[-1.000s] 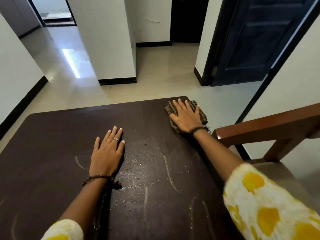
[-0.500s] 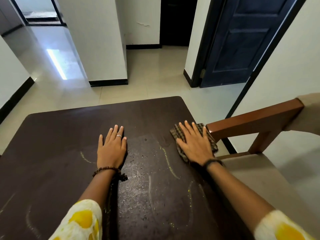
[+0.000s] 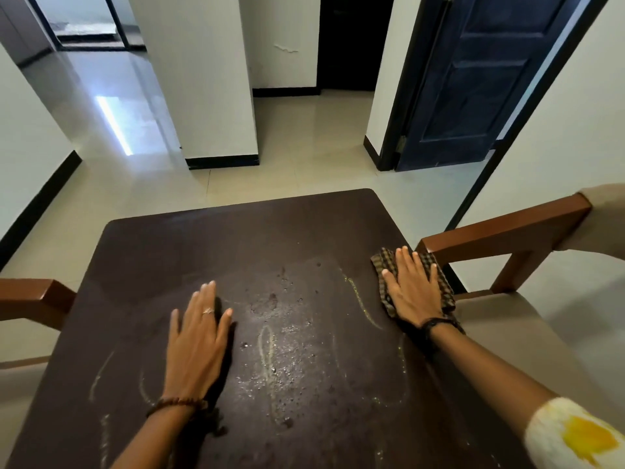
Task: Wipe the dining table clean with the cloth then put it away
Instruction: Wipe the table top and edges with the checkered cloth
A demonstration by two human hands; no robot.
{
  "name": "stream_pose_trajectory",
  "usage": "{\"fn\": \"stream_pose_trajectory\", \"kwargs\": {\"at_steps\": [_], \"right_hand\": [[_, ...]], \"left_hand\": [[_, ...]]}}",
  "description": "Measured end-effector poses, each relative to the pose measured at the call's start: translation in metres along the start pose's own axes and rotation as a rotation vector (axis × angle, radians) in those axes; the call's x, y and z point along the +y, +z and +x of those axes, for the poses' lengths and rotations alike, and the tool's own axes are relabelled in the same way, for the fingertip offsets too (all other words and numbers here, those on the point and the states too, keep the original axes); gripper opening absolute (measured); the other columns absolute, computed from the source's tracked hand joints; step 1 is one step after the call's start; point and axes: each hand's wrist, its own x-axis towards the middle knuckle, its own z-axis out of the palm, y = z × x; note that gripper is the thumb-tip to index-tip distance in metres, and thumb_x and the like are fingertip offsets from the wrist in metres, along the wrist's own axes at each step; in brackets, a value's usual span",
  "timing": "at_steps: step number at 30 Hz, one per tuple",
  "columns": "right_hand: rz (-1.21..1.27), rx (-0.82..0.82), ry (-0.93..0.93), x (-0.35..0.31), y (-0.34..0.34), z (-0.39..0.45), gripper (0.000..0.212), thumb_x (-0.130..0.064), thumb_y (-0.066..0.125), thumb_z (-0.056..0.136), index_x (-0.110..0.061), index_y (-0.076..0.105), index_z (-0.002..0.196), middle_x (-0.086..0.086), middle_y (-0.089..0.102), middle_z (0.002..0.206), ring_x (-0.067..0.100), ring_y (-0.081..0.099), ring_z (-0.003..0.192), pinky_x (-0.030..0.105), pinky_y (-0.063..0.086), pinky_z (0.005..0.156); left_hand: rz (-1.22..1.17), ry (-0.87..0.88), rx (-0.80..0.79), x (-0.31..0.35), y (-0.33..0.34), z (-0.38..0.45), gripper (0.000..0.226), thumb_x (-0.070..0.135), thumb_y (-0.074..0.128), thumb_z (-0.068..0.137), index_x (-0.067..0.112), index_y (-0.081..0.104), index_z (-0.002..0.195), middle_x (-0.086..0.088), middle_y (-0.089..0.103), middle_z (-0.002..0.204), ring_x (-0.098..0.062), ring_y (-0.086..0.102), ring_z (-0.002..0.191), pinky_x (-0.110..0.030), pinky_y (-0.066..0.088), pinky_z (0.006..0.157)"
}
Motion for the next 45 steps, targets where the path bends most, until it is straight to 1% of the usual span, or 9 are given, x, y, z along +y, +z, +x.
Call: {"fn": "stream_pose_trajectory", "kwargs": {"at_steps": [4, 8, 13, 17, 24, 29, 35, 39, 45], "right_hand": [[0.074, 0.014, 0.161, -0.061, 0.008, 0.018, 0.059, -0.040, 0.023, 0.099, -0.011, 0.009, 0.149, 0.006, 0.004, 0.159, 0.025, 0.002, 0.146, 0.053, -0.004, 0.115], [0.049, 0.025, -0.059, -0.148, 0.030, 0.013, 0.062, -0.041, 0.026, 0.097, -0.011, 0.009, 0.149, 0.007, 0.006, 0.158, 0.026, 0.005, 0.145, 0.054, -0.003, 0.114], [0.076, -0.037, -0.361, -0.228, 0.050, -0.038, 0.063, -0.039, 0.030, 0.096, -0.013, 0.008, 0.149, 0.005, 0.006, 0.158, 0.024, 0.003, 0.145, 0.054, -0.004, 0.115], [0.074, -0.077, -0.524, -0.185, 0.041, -0.038, 0.058, -0.037, 0.030, 0.098, -0.018, 0.011, 0.149, 0.000, 0.009, 0.158, 0.018, 0.005, 0.145, 0.048, -0.004, 0.115], [0.033, 0.016, -0.072, -0.034, 0.006, 0.002, 0.057, -0.038, 0.029, 0.099, -0.017, 0.013, 0.149, 0.002, 0.011, 0.158, 0.019, 0.008, 0.145, 0.051, 0.002, 0.117], [0.008, 0.023, 0.044, -0.068, 0.018, -0.021, 0.060, -0.040, 0.028, 0.099, -0.013, 0.010, 0.149, 0.005, 0.007, 0.158, 0.023, 0.005, 0.146, 0.055, 0.000, 0.114], [0.077, -0.023, -0.065, -0.183, 0.035, 0.011, 0.061, -0.038, 0.030, 0.097, -0.011, 0.011, 0.149, 0.006, 0.007, 0.158, 0.025, 0.003, 0.145, 0.057, -0.003, 0.114], [0.028, -0.081, -0.331, -0.257, 0.055, -0.020, 0.060, -0.038, 0.026, 0.098, -0.014, 0.008, 0.149, 0.003, 0.003, 0.159, 0.023, 0.001, 0.146, 0.056, -0.006, 0.113], [0.047, -0.117, -0.632, -0.213, 0.052, -0.077, 0.057, -0.040, 0.026, 0.098, -0.023, 0.011, 0.149, -0.005, 0.009, 0.158, 0.014, 0.006, 0.145, 0.052, -0.007, 0.114]], "left_hand": [[0.134, -0.131, -0.033, -0.046, -0.011, -0.017, 0.068, 0.062, 0.011, 0.089, 0.021, 0.003, 0.143, 0.002, 0.007, 0.151, -0.010, 0.005, 0.138, -0.045, -0.001, 0.113], [0.218, -0.108, -0.046, -0.050, -0.004, -0.016, 0.070, 0.060, 0.001, 0.084, 0.023, 0.003, 0.142, 0.006, 0.001, 0.148, -0.010, 0.000, 0.137, -0.042, -0.004, 0.112], [0.206, -0.136, -0.054, -0.050, -0.005, -0.016, 0.062, 0.053, 0.013, 0.092, 0.021, 0.002, 0.143, 0.007, -0.002, 0.149, -0.006, -0.003, 0.137, -0.040, -0.005, 0.113], [0.195, -0.133, -0.057, -0.049, -0.007, -0.015, 0.061, 0.049, 0.015, 0.091, 0.021, 0.003, 0.144, 0.008, -0.002, 0.149, -0.005, -0.003, 0.137, -0.039, -0.006, 0.114], [0.195, -0.151, -0.025, -0.047, -0.005, -0.016, 0.057, 0.044, 0.022, 0.095, 0.019, 0.007, 0.144, 0.005, 0.005, 0.152, -0.008, 0.000, 0.138, -0.040, -0.005, 0.113], [0.211, -0.137, 0.005, -0.044, -0.006, -0.019, 0.056, 0.045, 0.016, 0.097, 0.017, 0.008, 0.144, 0.002, 0.008, 0.153, -0.011, 0.002, 0.139, -0.043, -0.004, 0.113], [0.187, -0.136, -0.017, -0.045, -0.007, -0.018, 0.051, 0.038, 0.016, 0.098, 0.020, 0.003, 0.144, 0.006, 0.001, 0.152, -0.008, -0.004, 0.139, -0.042, -0.006, 0.113], [0.002, -0.152, -0.005, -0.047, -0.013, -0.017, 0.045, 0.027, 0.015, 0.100, 0.019, 0.011, 0.144, 0.007, 0.009, 0.152, -0.004, 0.003, 0.138, -0.034, -0.009, 0.112], [-0.377, -0.255, 0.081, -0.050, -0.038, -0.027, 0.043, 0.029, 0.020, 0.101, 0.018, 0.029, 0.141, -0.002, 0.029, 0.149, -0.010, 0.021, 0.136, -0.028, 0.005, 0.112]]}}
